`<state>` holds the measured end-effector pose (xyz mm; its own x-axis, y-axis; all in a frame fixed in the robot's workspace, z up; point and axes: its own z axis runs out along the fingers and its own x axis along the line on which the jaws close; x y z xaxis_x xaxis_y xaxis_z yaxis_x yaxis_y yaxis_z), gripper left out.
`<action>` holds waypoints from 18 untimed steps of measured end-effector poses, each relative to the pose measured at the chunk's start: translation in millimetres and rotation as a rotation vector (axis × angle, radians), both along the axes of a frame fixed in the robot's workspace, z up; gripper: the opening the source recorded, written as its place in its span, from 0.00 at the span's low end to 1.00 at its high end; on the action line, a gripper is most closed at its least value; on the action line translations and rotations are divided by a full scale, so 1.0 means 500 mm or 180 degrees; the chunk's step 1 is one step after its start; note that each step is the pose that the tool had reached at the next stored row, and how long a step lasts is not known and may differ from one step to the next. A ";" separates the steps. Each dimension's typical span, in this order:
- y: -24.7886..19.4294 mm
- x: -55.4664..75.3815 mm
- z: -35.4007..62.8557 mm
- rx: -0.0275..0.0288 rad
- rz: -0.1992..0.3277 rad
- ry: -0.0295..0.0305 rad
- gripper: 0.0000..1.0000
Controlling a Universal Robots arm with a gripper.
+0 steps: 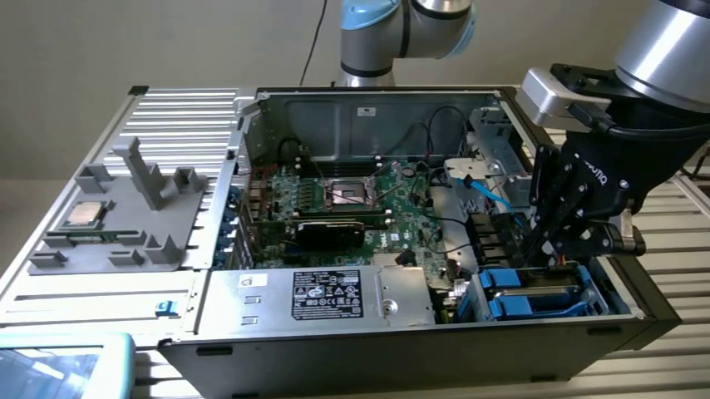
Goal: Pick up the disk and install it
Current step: 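Insert the second disk wire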
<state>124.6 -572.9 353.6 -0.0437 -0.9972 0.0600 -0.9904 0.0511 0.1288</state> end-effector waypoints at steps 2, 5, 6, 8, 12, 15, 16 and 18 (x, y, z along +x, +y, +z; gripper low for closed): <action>-0.0006 0.000 0.000 0.0001 0.0000 0.0000 0.15; -0.0015 0.000 -0.001 0.0006 0.0000 0.0000 0.15; -0.0020 0.000 -0.002 0.0009 0.0000 0.0000 0.15; -0.0028 0.000 -0.002 0.0008 0.0000 0.0000 0.15; -0.0108 0.000 -0.004 0.0021 0.0000 0.0000 0.15; -0.0117 0.001 -0.004 0.0041 0.0001 -0.0008 0.15; -0.0118 0.001 -0.005 0.0050 0.0001 -0.0013 0.15; -0.0116 0.001 -0.006 0.0063 0.0001 -0.0024 0.15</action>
